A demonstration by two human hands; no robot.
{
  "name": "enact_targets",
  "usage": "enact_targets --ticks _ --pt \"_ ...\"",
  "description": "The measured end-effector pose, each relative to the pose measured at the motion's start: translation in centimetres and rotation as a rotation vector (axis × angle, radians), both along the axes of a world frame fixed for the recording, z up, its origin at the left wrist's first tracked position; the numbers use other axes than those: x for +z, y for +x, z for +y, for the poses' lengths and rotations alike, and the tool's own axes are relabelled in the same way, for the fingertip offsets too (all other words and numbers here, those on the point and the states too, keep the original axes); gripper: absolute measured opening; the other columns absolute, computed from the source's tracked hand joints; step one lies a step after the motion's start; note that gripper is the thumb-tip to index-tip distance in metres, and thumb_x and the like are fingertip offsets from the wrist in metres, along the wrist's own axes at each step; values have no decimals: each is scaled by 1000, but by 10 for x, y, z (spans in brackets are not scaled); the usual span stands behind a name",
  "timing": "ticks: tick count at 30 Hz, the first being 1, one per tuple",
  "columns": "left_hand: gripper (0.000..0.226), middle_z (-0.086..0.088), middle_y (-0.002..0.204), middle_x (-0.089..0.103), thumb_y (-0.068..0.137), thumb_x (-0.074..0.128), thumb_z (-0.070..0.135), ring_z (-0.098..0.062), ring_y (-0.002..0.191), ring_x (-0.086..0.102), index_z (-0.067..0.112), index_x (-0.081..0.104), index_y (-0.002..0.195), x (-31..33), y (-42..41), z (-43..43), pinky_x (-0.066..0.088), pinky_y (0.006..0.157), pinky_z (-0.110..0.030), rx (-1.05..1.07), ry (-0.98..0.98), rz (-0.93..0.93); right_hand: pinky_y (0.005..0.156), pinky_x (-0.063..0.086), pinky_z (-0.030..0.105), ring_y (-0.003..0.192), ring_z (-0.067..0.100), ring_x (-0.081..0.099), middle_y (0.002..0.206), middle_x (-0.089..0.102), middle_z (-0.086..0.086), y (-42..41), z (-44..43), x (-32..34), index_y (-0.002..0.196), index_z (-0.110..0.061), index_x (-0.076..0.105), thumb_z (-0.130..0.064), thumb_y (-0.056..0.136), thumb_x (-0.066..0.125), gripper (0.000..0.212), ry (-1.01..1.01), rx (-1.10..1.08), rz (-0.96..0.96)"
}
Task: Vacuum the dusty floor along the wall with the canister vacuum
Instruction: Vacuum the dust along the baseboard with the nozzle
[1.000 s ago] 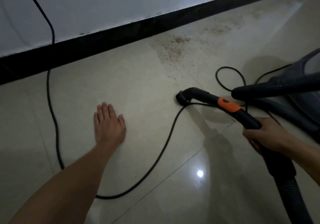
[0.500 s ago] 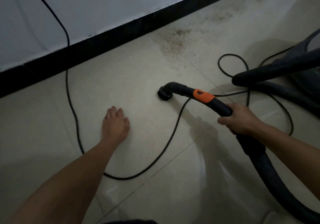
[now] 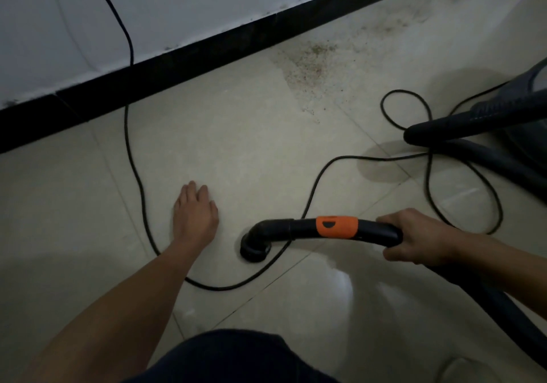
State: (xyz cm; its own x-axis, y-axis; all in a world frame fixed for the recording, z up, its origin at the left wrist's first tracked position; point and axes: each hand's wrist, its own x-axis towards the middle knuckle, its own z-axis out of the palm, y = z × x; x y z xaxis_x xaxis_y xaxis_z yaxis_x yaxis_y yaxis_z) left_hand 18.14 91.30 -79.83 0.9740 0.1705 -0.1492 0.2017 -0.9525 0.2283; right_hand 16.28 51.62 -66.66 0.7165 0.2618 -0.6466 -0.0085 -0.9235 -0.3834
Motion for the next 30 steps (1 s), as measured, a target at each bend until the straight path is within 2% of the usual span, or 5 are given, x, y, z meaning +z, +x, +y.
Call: enact_targets --ticks 7,11,19,26,30 --pt "51 -20 156 21 100 38 26 -33 143 18 4 33 145 5 8 -3 18 115 -41 -15 2 39 38 47 28 39 17 59 56 63 7 44 2 -20 83 -20 62 -17 70 72 16 43 -495 -367" --pt "51 -19 154 24 99 39 30 -33 142 19 6 34 144 9 27 -12 21 113 -41 -51 54 85 43 47 26 40 17 59 59 64 6 81 23 -22 84 -20 60 -20 69 70 17 85 -517 -329" --pt "42 -18 130 45 97 43 36 -35 117 47 9 50 128 31 129 -34 41 94 -39 -215 58 296 44 49 28 39 22 55 50 59 6 167 15 39 88 -3 60 -26 79 76 30 95 -450 -54" --pt "56 -17 145 43 97 47 40 -32 129 44 4 42 139 55 204 -72 37 101 -34 -247 -58 559 40 45 31 38 20 51 49 54 3 90 -6 -7 87 -12 61 -15 77 70 14 257 -717 -161" --pt "58 -18 148 35 97 45 41 -33 133 38 6 35 143 59 201 -89 35 106 -38 -274 11 551 43 48 35 37 20 55 49 59 8 62 -22 -24 81 -17 62 -18 73 71 12 220 -876 -233"
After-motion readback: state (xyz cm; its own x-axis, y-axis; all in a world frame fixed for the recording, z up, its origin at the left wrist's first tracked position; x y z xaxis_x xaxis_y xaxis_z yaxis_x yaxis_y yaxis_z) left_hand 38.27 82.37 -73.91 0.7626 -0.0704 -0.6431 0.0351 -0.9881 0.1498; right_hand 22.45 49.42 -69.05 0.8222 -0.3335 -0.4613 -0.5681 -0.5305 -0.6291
